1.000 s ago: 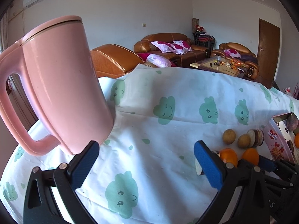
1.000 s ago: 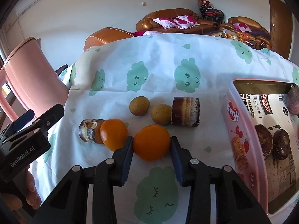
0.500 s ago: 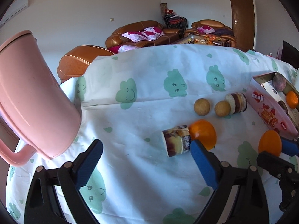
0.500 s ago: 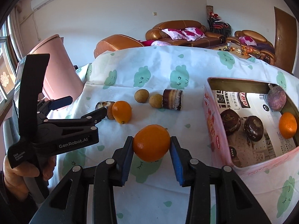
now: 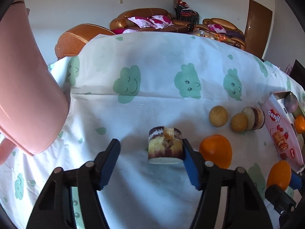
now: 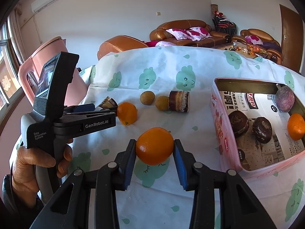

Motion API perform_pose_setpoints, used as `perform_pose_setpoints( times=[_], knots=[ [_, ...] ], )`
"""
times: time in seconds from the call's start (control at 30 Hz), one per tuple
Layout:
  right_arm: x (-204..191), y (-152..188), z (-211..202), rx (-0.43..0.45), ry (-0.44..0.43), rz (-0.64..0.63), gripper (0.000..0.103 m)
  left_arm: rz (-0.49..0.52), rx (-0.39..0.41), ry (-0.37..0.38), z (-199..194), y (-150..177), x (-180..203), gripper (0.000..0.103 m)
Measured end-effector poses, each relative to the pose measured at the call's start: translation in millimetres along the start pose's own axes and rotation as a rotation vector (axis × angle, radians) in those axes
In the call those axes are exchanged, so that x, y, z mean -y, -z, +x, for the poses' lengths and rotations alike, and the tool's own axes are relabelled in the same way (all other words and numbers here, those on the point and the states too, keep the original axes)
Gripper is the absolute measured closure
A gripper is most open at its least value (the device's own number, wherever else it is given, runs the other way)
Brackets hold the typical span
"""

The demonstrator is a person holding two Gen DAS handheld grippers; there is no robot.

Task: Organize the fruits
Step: 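Grasp a cylindrical cake jar with the left tool while the right tool lifts the orange, then lower the orange into the tin and open the right tool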

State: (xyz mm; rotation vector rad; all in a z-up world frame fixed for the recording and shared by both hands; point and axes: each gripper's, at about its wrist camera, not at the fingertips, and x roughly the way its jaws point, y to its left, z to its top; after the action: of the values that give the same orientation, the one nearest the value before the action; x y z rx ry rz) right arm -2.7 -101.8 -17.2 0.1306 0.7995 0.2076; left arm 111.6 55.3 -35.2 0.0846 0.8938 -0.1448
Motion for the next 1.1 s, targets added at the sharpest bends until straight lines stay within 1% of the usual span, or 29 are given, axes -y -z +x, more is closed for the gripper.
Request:
perform_pose_setpoints(
  times=[0.03, 0.07, 0.1, 0.13, 0.23, 0.27, 0.3, 0.37, 0.47, 0.5, 0.6, 0.7, 0.8, 0.9, 1.1],
  knots=[
    [0, 0, 0, 0.001, 0.001, -0.001, 0.062, -0.005, 0.005, 0.009, -1, 0, -1, 0.050],
    [0, 0, 0, 0.003, 0.002, -0.001, 0.062, -0.007, 0.009, 0.020, -2, 1, -2, 0.053],
    [0, 1, 0, 0.004, 0.003, -0.001, 0.062, -0.007, 0.014, 0.041, -3, 1, -2, 0.063],
    [1, 1, -1, 0.006, 0.004, 0.000, 0.062, -0.003, 0.020, 0.061, -5, 2, -2, 0.068],
    [1, 0, -2, 0.016, 0.002, 0.006, 0.062, -0.013, 0.027, 0.070, -6, 3, -3, 0.068],
    [2, 0, -4, 0.024, 0.003, 0.008, 0.062, -0.024, 0.041, 0.066, -9, 3, -5, 0.068],
    [3, -1, -6, 0.037, 0.003, 0.012, 0.062, -0.038, 0.066, 0.058, -14, 5, -7, 0.068],
    [5, -3, -13, 0.073, 0.001, 0.017, 0.062, -0.062, 0.144, 0.031, -29, 9, -12, 0.068],
    [6, -7, -27, 0.138, 0.008, 0.012, 0.062, -0.074, 0.252, -0.028, -49, 13, -14, 0.068],
    [7, -9, -31, 0.162, 0.017, 0.004, 0.062, -0.082, 0.286, -0.037, -56, 14, -15, 0.068],
    [10, -14, -47, 0.238, 0.081, -0.035, 0.062, -0.105, 0.353, -0.016, -67, 14, -18, 0.068],
    [22, -18, -60, 0.295, 0.153, -0.042, 0.062, -0.103, 0.368, -0.006, -68, 16, -11, 0.068],
    [38, -20, -69, 0.326, 0.194, -0.020, 0.062, -0.086, 0.355, -0.002, -67, 18, 5, 0.068],
    [54, -21, -75, 0.336, 0.219, -0.005, 0.062, -0.071, 0.356, 0.009, -70, 19, 19, 0.068],
    [77, -18, -84, 0.341, 0.263, -0.010, 0.062, -0.023, 0.383, 0.030, -83, 26, 57, 0.068]
  ],
)
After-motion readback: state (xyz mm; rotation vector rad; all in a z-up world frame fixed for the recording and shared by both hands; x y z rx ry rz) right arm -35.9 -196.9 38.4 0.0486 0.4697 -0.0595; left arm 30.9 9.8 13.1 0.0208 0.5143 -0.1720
